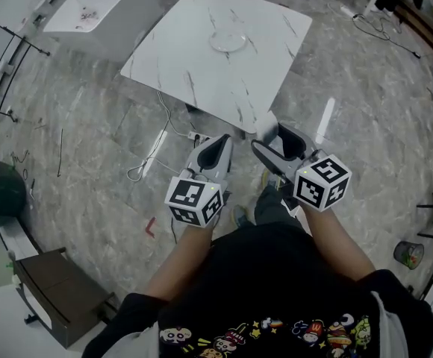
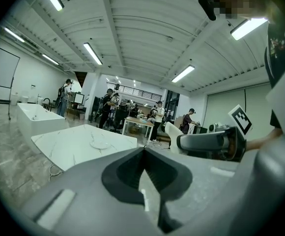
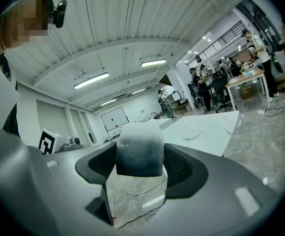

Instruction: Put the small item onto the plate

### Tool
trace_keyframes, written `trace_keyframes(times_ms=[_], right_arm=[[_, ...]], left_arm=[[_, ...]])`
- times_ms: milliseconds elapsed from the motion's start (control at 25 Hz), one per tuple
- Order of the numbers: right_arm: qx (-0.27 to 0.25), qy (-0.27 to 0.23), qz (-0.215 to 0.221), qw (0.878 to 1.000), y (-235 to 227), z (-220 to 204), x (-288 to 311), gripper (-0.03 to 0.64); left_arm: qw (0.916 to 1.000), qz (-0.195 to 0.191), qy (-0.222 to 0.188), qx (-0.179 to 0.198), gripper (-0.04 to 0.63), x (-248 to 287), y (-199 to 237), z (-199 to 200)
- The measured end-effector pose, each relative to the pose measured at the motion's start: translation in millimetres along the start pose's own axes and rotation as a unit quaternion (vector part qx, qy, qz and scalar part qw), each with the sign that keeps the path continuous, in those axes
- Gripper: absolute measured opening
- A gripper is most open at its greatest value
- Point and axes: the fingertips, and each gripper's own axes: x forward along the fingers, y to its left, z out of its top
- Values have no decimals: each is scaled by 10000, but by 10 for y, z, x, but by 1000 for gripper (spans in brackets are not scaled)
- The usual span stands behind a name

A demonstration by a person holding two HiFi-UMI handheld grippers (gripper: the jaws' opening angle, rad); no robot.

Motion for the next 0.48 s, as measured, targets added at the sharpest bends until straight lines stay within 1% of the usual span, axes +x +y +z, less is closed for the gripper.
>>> trace_keyframes(times_ms=[480], right_arm=[[-29, 40, 33, 10000, -461, 252, 177, 330]], left_arm=[[9999, 87, 88, 35, 2, 538, 129, 127]])
